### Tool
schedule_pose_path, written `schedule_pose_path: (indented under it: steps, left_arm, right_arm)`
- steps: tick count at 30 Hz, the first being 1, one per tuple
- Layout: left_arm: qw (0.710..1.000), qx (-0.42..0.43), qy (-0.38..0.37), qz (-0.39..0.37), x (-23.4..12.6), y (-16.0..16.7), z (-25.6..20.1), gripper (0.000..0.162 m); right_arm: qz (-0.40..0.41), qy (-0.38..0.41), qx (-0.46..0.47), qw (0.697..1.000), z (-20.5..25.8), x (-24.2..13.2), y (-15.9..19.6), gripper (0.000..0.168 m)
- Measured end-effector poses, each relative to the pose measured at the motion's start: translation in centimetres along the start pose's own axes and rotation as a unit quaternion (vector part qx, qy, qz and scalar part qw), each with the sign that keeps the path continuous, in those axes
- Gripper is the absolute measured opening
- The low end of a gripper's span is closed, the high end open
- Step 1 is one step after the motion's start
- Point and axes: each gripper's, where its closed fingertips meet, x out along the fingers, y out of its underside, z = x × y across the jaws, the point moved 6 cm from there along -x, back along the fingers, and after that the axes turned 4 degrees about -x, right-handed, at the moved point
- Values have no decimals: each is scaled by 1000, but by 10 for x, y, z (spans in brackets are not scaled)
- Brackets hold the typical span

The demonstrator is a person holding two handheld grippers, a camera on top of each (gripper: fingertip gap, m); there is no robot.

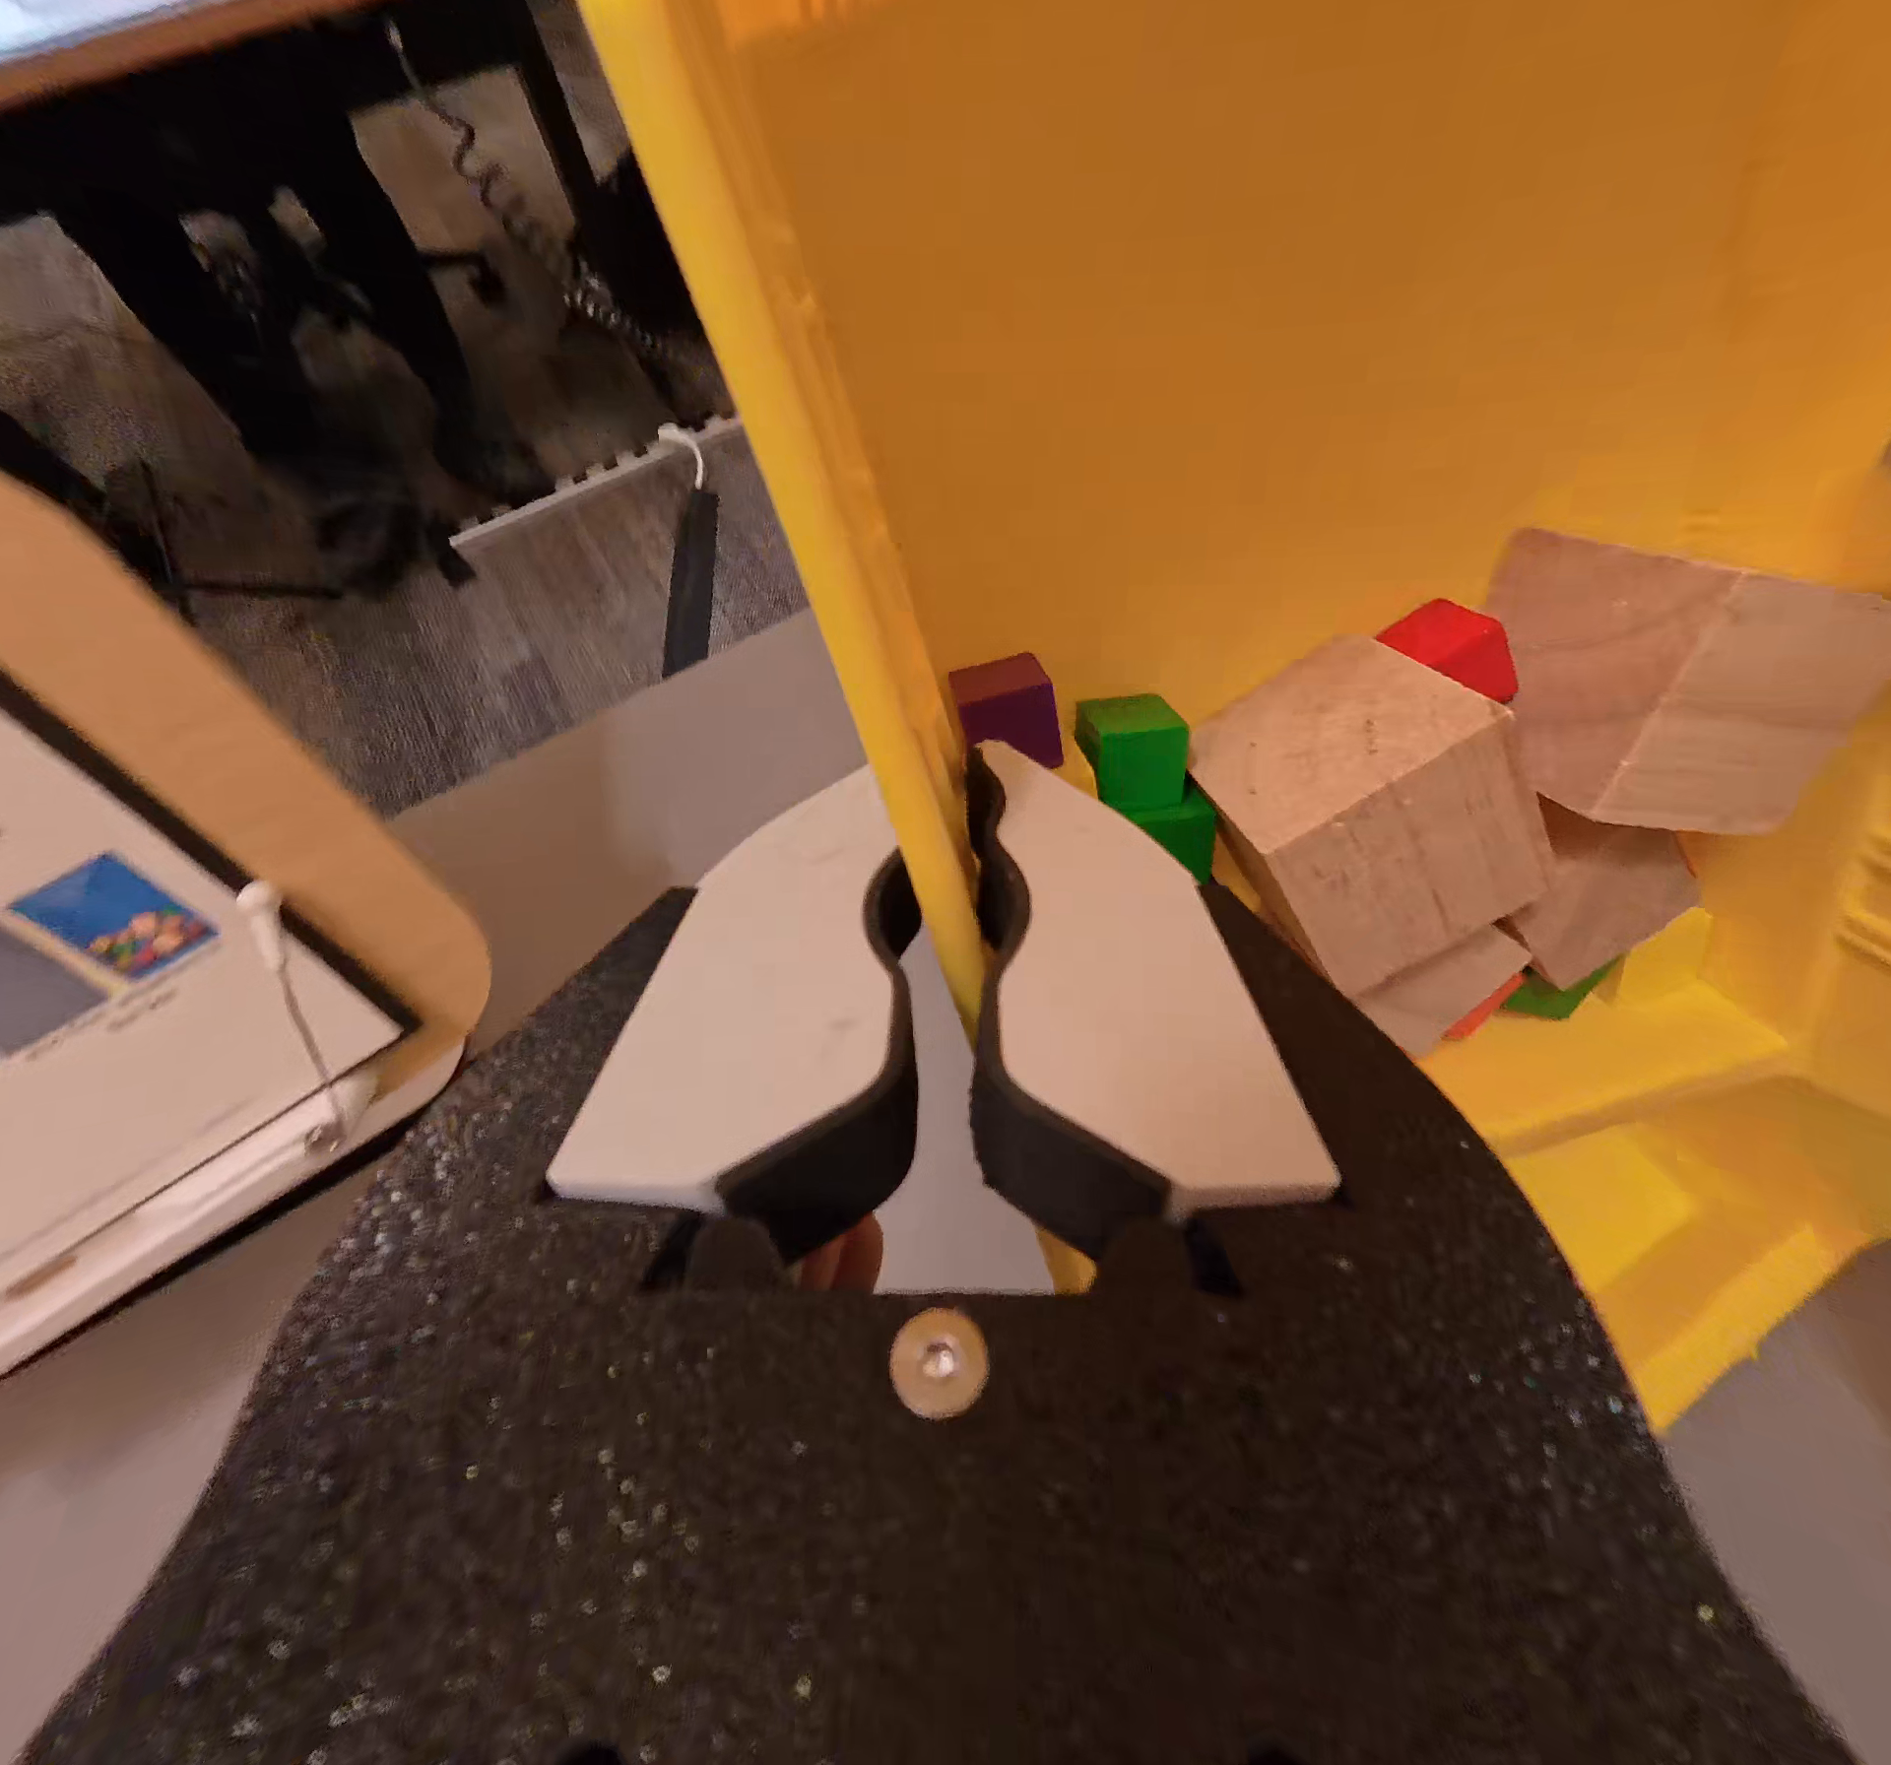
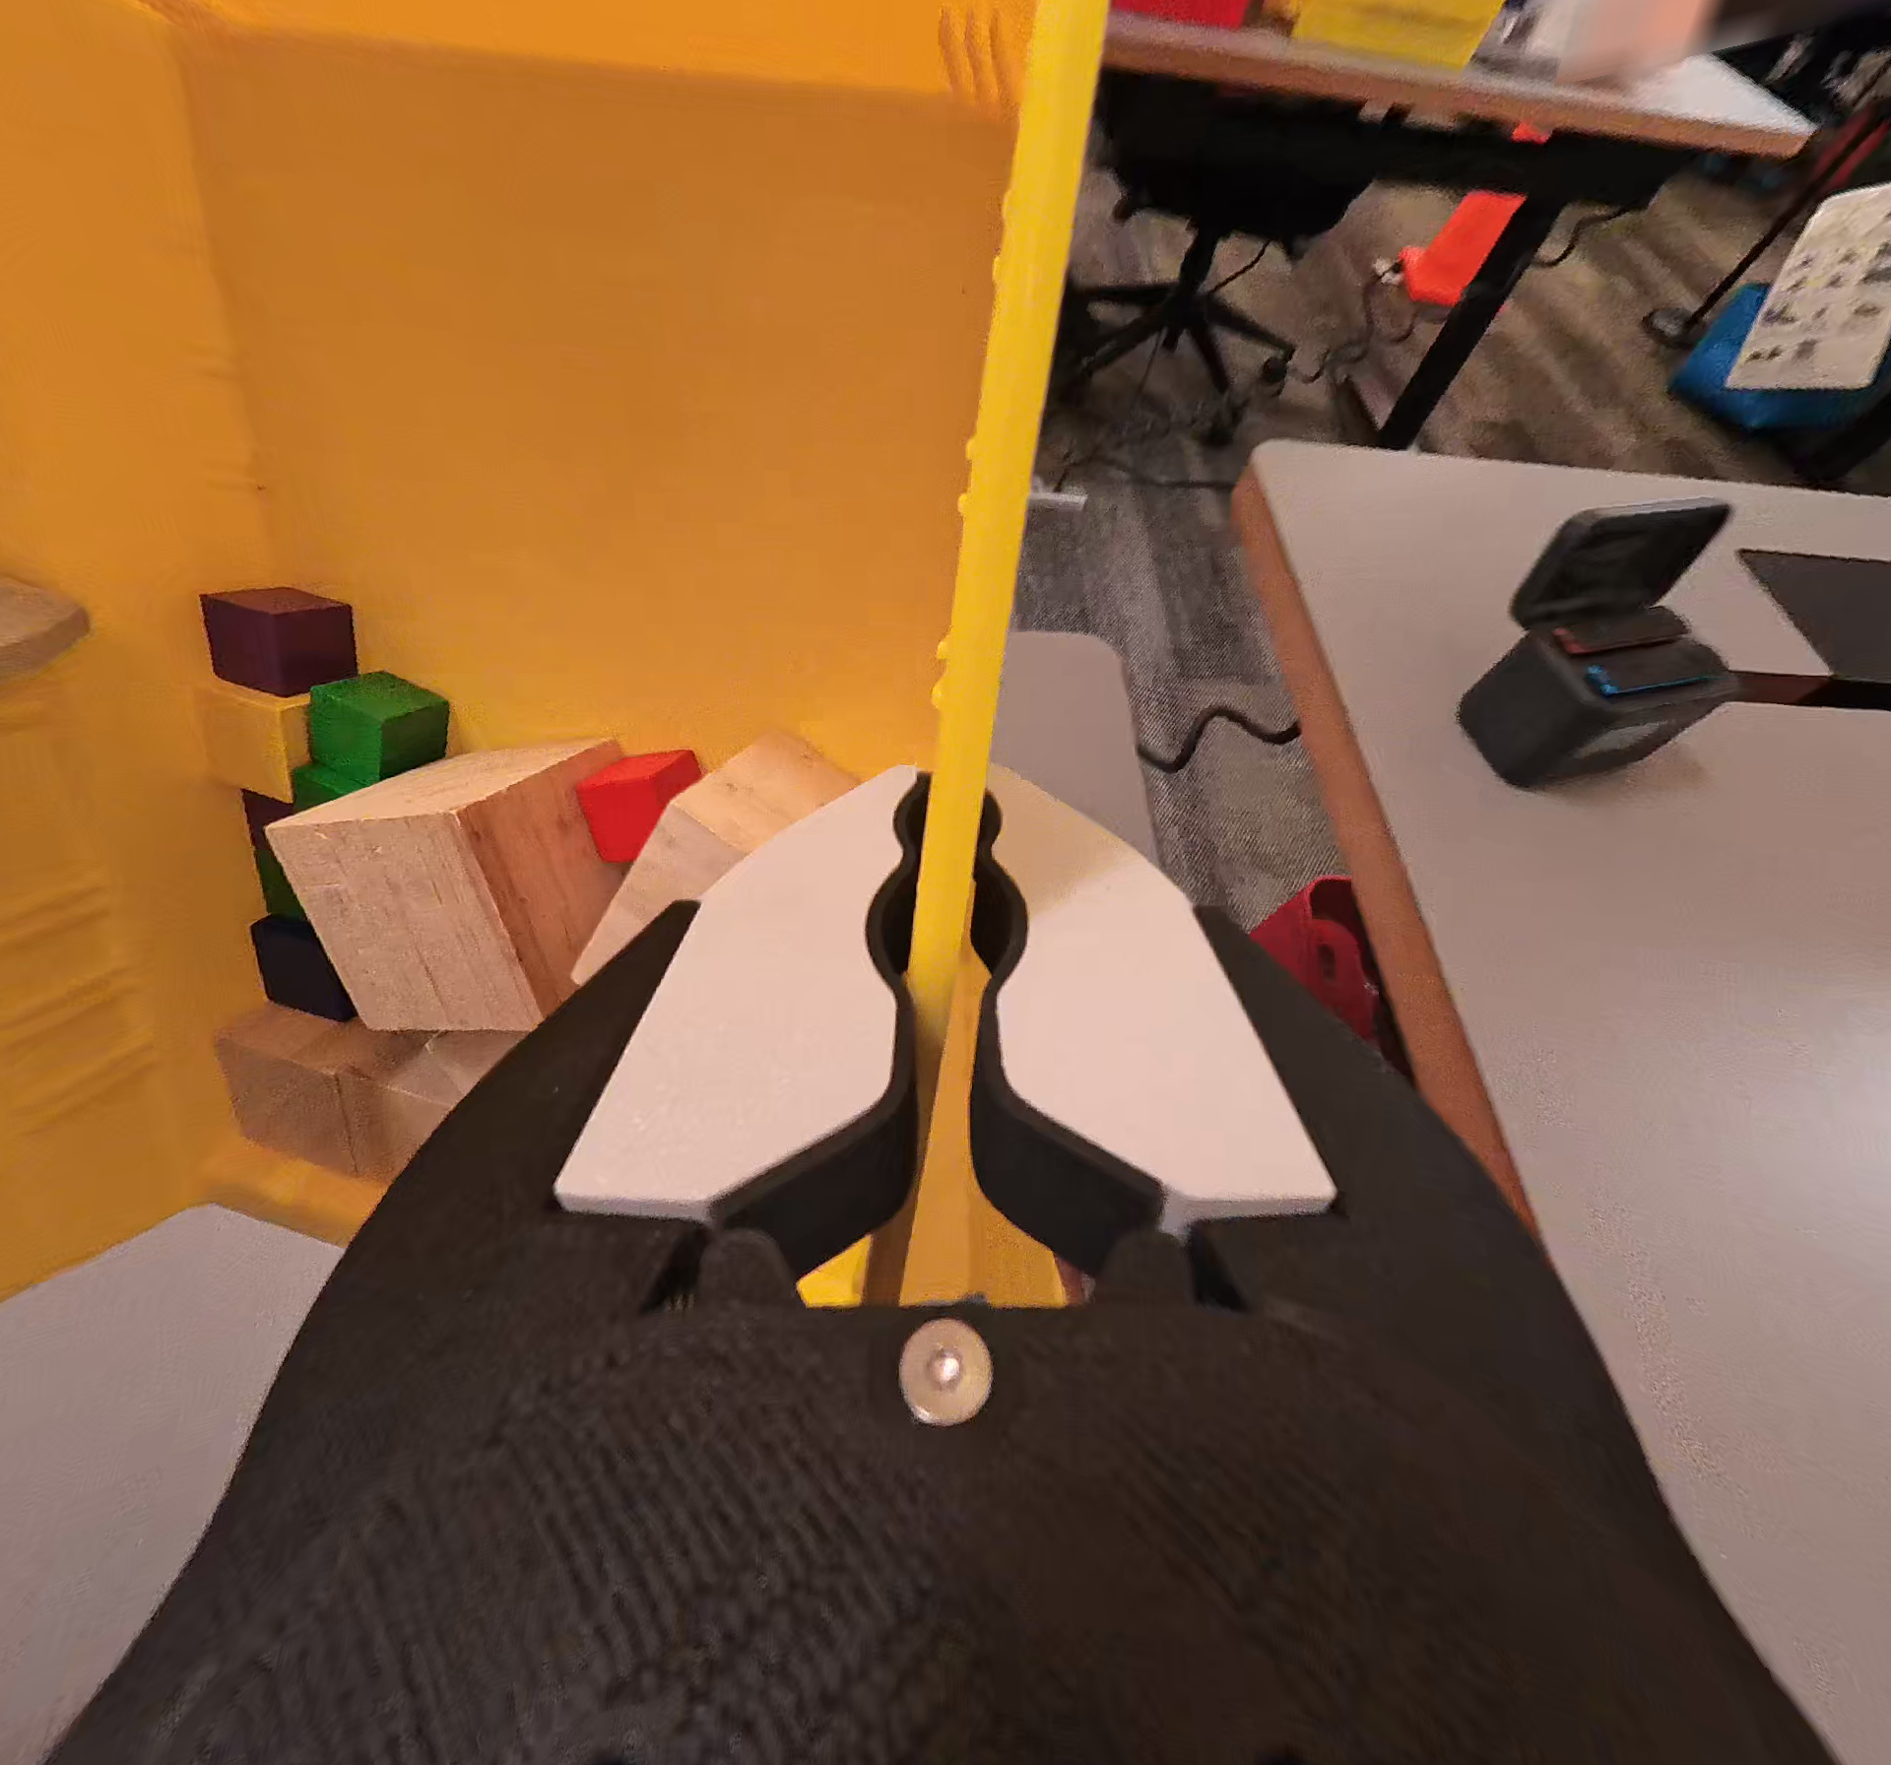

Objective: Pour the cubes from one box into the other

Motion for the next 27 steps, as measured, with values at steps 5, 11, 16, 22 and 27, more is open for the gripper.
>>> schedule_pose_path:
  steps: [5, 11, 16, 22, 27]
  left_arm:
    - [997, -1, 11, -76, 25, -3, -23, 5]
    - [987, 2, 15, -159, 47, -1, -31, 5]
    - [974, 24, 1, -227, 54, -3, -37, 5]
    - [959, 30, 3, -282, 60, 0, -42, 5]
    - [954, 25, 7, -297, 66, 6, -42, 5]
  right_arm:
    - [-58, 14, 23, 998, -30, 10, 7, 4]
    - [-127, 23, 21, 991, -44, 22, 14, 4]
    - [-196, 34, 33, 979, -52, 27, 20, 3]
    - [-249, 34, 42, 967, -56, 32, 31, 4]
    - [-262, 33, 47, 963, -56, 36, 35, 4]
